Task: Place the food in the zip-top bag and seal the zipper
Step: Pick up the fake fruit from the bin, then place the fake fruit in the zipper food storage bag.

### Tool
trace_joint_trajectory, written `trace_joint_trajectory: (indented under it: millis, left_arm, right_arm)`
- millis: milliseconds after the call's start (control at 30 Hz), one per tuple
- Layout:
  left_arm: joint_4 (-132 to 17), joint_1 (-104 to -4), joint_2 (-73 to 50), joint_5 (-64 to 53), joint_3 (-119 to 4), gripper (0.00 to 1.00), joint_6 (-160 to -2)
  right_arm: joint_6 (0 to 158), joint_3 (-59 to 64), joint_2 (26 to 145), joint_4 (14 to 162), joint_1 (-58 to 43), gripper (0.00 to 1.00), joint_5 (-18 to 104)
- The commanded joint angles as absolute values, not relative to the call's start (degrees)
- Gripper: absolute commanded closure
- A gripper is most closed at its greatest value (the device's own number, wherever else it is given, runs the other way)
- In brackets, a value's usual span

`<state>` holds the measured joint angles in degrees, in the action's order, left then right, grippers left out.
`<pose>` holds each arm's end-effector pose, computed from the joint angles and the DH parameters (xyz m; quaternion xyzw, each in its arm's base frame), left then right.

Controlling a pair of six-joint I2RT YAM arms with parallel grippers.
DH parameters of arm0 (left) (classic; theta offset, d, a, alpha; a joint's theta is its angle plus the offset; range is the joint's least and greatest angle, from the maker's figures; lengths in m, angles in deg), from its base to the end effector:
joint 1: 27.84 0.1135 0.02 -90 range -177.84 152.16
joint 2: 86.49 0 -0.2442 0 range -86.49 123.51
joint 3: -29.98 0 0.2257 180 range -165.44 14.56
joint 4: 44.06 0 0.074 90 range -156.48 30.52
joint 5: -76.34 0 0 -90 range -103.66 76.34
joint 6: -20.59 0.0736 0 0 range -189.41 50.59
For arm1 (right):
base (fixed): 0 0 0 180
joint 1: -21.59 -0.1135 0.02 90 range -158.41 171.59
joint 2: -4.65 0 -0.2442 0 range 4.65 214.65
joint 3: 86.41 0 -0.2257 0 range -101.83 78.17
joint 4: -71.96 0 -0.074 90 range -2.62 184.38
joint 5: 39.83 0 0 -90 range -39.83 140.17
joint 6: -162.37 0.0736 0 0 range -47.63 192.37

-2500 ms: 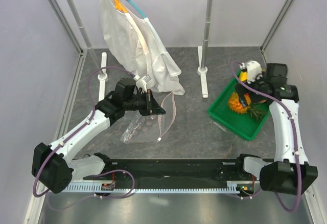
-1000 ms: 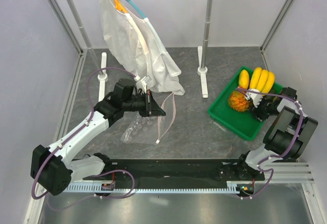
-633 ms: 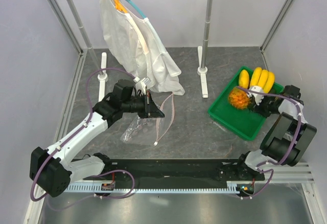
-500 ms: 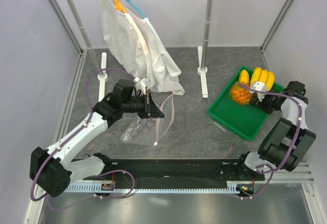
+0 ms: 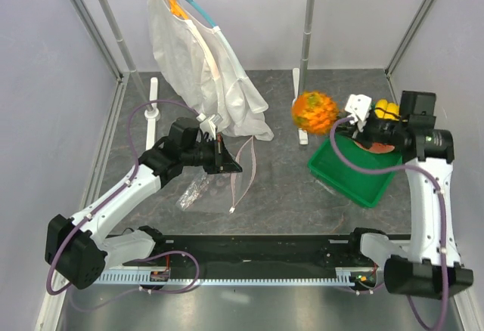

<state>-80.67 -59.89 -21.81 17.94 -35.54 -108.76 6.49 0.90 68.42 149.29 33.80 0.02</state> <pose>0.1932 -0.1665 0.2577 0.0693 0.8626 -0.4527 0.2147 0.1977 0.0150 0.3511 -0.5165 0.6876 0.1051 0.4993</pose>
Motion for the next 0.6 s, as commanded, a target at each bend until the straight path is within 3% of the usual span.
trace_joint_trajectory:
  millis: [0,133,333,567]
  left_arm:
    - [-80.1,-59.8,-21.4,17.9,-36.2,0.98,-106.9]
    - [-78.7,-59.8,-21.5,20.3,-35.7,0.98,-107.7]
    - [-77.1,-59.8,-22.0,22.2,-35.4,0.98,-109.4]
    - [-74.1,-59.7,-22.2,26.2,-34.7,0.98,-111.9]
  right_arm:
    - [36.5,2.6,62.9,135.8,22.8,1.0,-3.2]
    - [48.2,4.3,62.9,124.7,9.7,1.0,-0.4]
    - [47.6,6.6,65.8,124.0,-6.3,1.0,8.6]
    - [47.1,13.7,67.1,120.3,-13.6,1.0,13.3]
